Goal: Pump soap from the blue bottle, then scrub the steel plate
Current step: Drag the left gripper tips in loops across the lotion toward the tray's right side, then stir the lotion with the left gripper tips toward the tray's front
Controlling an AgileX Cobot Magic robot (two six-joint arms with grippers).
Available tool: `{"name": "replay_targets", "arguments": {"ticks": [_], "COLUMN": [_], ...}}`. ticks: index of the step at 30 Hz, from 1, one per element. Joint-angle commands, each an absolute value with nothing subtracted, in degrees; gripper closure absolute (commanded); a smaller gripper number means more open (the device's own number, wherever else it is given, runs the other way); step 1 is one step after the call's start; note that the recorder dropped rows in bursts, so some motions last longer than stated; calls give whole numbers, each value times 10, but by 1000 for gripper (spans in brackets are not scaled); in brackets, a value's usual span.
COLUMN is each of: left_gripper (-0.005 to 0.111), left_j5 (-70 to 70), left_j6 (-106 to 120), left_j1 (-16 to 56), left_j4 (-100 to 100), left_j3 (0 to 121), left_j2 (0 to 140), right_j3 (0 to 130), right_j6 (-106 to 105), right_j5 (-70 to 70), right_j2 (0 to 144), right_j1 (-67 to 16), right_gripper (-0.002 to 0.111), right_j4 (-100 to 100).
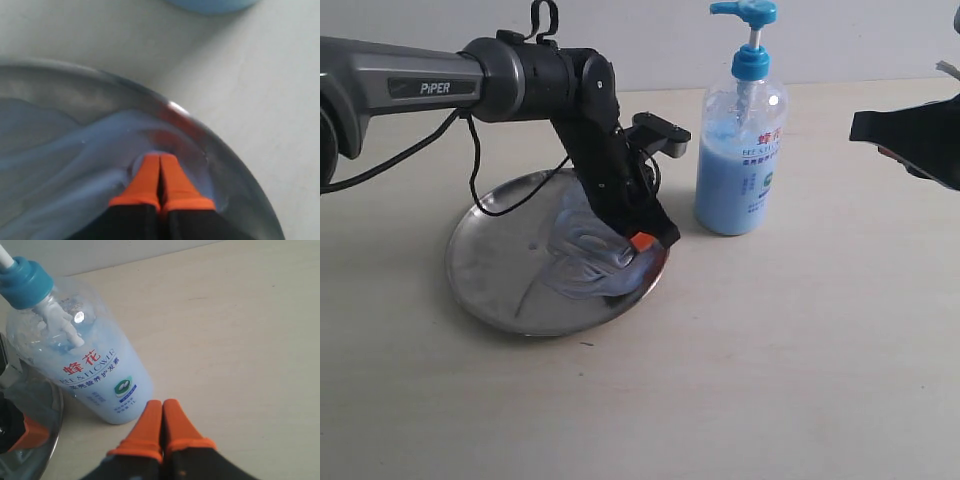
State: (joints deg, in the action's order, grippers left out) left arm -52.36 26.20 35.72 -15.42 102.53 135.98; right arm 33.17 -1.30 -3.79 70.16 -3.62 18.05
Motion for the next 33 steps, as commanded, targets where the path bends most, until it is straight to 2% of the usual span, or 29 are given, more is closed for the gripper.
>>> {"name": "replay_targets", "arguments": {"ticks": [1, 11, 17, 24, 33], "left_gripper": [107, 107, 107, 107, 107], "left_j5": [-539, -589, -608, -611, -599], "left_j6": [251, 250, 252, 268, 279], "left_j1": [338, 252, 245, 273, 353], "left_j4": [-109, -103, -92, -130, -148], "left_j3": [1021, 1021, 1002, 980, 979], "left_j2": [1389, 1389, 1389, 1387, 1386], "right_j3": [329, 329, 329, 329, 329], "right_j6": [-12, -12, -12, -12, -12], "right_j5": [-33, -33, -32, -32, -30], "right_j2": [701, 701, 701, 701, 701], "right_j1": [-34, -34, -34, -34, -34], "right_gripper": [108, 108, 108, 108, 108], "right_j4": [181, 181, 181, 181, 181]}}
